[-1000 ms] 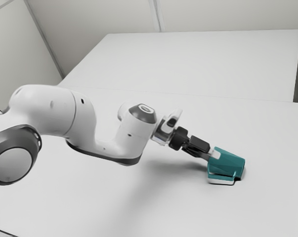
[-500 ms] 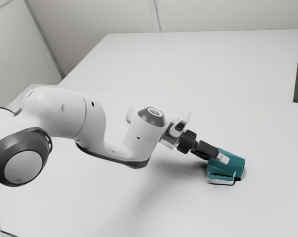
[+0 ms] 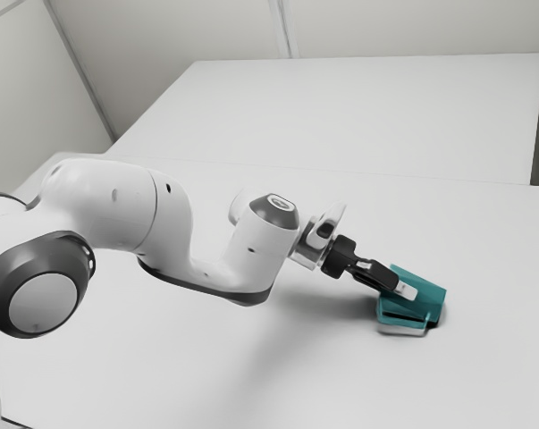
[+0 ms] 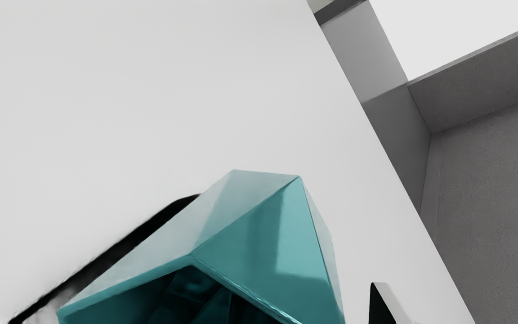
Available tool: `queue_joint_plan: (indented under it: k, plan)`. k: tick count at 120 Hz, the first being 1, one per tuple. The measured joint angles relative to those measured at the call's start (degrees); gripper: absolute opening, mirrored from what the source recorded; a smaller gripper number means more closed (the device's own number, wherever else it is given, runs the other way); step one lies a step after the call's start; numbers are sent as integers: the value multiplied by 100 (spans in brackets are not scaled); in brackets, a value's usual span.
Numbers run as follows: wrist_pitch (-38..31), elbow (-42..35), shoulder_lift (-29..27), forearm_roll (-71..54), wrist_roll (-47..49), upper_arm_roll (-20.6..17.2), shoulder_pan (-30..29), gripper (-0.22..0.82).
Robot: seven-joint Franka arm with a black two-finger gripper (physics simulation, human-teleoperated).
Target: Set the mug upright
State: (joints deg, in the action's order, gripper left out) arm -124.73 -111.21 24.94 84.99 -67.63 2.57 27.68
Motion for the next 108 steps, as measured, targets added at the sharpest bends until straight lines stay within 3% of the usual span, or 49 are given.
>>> queue_joint_plan:
  k: [21,53,80,108]
  plan:
    - [-111,-5,-76,-8,-26,-2,40,-12]
    - [-235,-44,-585,-297,-32,2,-1,-17]
    - [-228,-63,-1239,-2162,460,4,-381,-18]
    - [205,-66,-1749,-4320,1375,-52,-952,-18]
